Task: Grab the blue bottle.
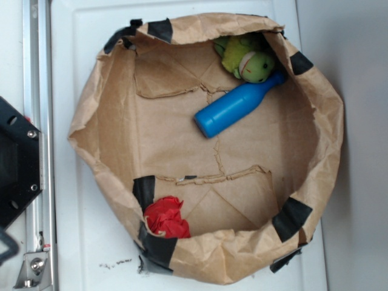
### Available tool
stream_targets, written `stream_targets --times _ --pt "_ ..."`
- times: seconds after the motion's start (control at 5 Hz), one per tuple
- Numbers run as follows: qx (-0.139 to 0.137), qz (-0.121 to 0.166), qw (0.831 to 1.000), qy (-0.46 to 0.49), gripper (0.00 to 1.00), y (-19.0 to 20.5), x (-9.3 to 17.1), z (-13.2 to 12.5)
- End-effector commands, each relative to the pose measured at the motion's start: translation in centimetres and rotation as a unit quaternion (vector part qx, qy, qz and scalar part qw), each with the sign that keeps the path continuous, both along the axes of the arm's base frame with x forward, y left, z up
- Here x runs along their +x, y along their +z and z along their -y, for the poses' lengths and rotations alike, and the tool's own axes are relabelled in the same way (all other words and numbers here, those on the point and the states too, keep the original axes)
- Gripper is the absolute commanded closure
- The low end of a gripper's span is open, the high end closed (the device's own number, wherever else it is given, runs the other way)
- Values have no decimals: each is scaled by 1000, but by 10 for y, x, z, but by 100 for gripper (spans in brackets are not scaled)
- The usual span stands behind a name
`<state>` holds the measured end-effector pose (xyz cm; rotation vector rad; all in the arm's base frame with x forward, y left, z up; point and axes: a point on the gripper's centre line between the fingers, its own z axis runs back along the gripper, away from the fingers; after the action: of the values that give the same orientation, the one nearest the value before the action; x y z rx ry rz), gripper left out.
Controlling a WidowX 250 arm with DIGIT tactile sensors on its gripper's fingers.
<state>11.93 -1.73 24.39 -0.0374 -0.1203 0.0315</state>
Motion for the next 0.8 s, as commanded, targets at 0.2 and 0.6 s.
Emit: stream_targets --times 0.2,0.6 --pt "18 22 999 20 0 6 -29 33" --pt "2 30 997 71 0 -7 31 37"
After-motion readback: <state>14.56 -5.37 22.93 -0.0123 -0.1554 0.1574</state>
